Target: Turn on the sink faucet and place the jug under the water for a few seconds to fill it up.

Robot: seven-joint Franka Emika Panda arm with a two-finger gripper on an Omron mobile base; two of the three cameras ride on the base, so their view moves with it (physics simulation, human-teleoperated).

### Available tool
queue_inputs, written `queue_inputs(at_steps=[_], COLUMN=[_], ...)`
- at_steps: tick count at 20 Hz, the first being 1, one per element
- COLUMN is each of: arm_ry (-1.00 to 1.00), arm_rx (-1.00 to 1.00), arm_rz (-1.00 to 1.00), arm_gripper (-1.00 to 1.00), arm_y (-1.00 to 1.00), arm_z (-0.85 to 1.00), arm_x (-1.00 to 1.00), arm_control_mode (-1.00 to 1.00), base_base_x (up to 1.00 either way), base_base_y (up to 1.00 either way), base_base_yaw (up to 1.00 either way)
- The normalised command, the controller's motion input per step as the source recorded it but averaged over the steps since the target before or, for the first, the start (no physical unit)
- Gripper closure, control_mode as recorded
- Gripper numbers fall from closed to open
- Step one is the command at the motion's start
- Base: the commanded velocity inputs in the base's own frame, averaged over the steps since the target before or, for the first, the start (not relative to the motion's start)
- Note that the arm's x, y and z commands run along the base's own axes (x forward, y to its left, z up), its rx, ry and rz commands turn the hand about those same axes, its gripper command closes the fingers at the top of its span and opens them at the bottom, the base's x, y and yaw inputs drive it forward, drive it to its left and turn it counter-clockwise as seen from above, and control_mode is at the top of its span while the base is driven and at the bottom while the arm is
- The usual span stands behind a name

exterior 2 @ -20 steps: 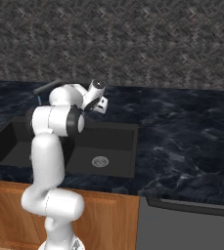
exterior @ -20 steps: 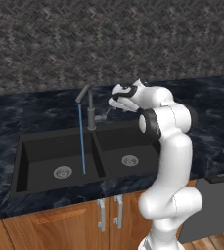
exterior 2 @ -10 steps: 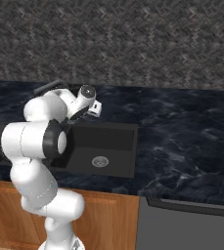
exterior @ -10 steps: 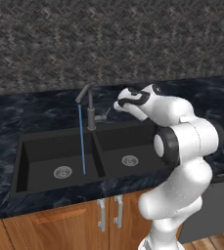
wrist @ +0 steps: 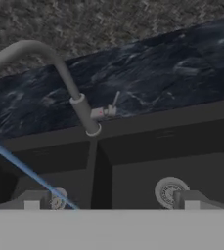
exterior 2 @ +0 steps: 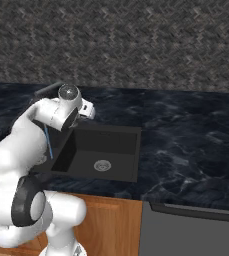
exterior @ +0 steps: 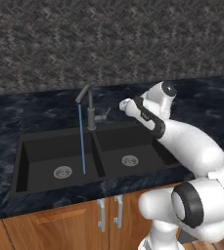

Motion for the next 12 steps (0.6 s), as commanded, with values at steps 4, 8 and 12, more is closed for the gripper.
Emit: queue_inputs(at_steps=[4,8,12], arm_ry=[0.07,0.0,0.0], arm_rx=[-0.15,-0.07,0.0], arm_rz=[-0.02,0.0,0.0], arm_gripper=[-1.0,-1.0,-1.0], arm_y=[-0.07,-0.34,-0.08], arm_z=[0.46,-0.07,0.0], arm_x=[-1.0,-1.0,-0.42], arm_control_mode=[-1.0,-1.0,-1.0], base_base_x=[0.0,0.0,0.0], base_base_y=[0.0,0.0,0.0], base_base_yaw=[0.0,0.0,0.0])
